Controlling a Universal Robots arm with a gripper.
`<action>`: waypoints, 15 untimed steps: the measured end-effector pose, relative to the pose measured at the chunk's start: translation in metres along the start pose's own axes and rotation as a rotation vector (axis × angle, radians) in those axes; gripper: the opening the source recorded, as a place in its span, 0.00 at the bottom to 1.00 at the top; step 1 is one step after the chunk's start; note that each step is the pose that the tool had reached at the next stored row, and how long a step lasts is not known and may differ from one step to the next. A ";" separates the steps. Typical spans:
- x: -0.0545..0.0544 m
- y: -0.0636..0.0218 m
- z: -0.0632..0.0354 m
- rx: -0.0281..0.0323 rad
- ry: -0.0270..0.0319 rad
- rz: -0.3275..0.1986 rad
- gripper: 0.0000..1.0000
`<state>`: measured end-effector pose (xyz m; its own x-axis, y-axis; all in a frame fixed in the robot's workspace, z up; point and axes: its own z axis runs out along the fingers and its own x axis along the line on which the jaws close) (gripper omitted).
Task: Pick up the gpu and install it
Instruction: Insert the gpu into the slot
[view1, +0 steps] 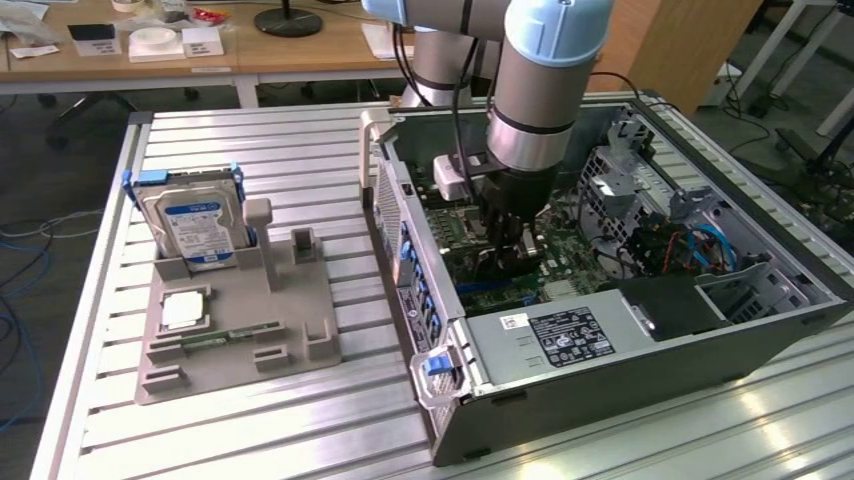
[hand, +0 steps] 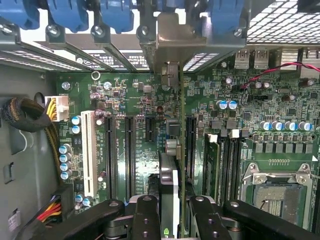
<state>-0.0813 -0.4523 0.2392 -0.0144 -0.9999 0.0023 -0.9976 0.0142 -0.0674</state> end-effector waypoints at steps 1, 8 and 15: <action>0.000 0.0000 0.0000 0.0000 0.0000 0.000 0.28; 0.000 0.0007 0.0005 -0.0012 0.0002 0.000 0.28; 0.000 0.0008 0.0029 -0.0015 0.0003 0.000 0.28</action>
<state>-0.0819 -0.4527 0.2363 -0.0148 -0.9999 0.0026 -0.9977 0.0145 -0.0659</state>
